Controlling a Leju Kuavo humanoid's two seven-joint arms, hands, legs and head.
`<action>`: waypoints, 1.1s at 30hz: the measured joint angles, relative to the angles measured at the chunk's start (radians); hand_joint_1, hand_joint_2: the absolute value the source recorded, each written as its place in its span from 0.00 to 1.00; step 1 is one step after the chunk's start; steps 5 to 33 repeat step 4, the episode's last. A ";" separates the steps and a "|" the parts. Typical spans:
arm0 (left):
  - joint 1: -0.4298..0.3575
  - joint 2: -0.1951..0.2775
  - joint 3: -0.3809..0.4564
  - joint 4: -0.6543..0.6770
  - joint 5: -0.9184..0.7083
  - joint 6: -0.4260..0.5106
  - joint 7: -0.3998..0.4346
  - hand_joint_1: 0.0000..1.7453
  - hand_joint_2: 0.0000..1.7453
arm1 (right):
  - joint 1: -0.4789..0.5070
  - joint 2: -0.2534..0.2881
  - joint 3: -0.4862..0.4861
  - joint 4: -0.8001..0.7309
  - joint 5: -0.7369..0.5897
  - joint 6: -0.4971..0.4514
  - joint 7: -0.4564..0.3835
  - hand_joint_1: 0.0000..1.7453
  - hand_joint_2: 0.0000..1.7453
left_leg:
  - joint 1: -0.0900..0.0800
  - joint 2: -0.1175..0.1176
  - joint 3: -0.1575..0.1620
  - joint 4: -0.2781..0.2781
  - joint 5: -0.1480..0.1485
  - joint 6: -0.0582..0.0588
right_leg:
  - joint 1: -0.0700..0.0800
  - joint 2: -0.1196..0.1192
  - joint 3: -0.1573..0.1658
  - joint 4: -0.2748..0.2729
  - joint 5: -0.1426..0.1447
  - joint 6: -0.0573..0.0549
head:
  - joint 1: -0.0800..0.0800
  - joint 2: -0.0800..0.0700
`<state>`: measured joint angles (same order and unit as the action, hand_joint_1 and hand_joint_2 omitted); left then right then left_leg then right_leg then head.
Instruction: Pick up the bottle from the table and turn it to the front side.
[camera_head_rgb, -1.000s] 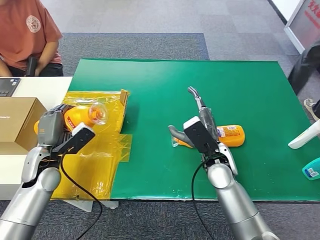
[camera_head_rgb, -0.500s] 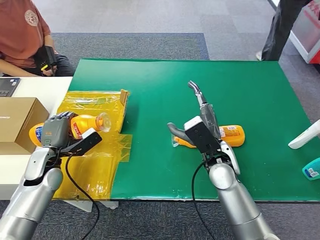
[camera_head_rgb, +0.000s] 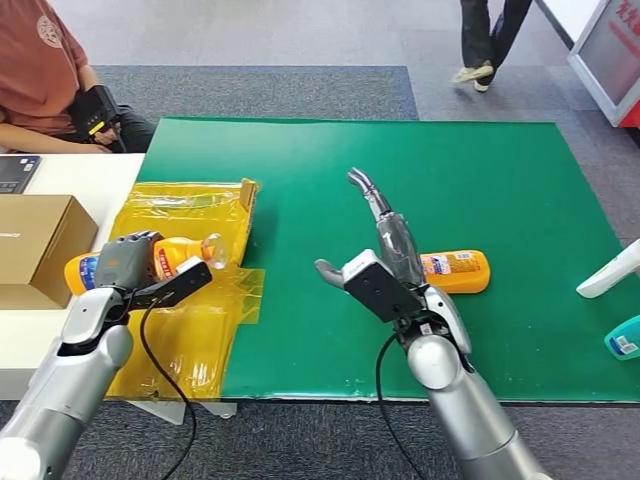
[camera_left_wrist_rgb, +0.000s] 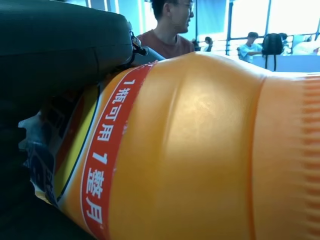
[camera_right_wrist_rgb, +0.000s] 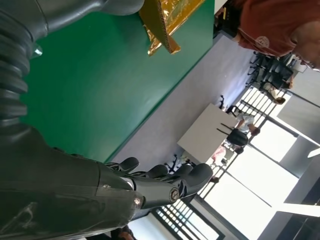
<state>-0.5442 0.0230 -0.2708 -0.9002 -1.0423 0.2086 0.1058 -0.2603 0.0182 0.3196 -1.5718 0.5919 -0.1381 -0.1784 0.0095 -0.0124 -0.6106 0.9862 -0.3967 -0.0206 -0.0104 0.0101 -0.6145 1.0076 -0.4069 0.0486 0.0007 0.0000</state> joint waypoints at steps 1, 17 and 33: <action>-0.008 -0.006 0.000 0.013 -0.004 -0.003 0.010 1.00 1.00 | 0.000 0.001 0.003 -0.001 0.000 0.000 0.000 0.00 1.00 | 0.000 0.000 0.000 0.000 0.000 0.000 | 0.000 0.000 0.000 0.000 0.000 0.000 | 0.000 0.000; -0.024 -0.021 0.000 0.041 -0.007 -0.008 0.027 1.00 1.00 | 0.000 0.004 0.008 -0.001 0.001 0.000 0.000 0.00 1.00 | 0.000 0.000 0.000 0.000 0.000 0.000 | 0.000 0.000 0.000 0.000 0.000 0.000 | 0.000 0.000; -0.024 -0.021 0.000 0.041 -0.007 -0.008 0.027 1.00 1.00 | 0.000 0.004 0.008 -0.001 0.001 0.000 0.000 0.00 1.00 | 0.000 0.000 0.000 0.000 0.000 0.000 | 0.000 0.000 0.000 0.000 0.000 0.000 | 0.000 0.000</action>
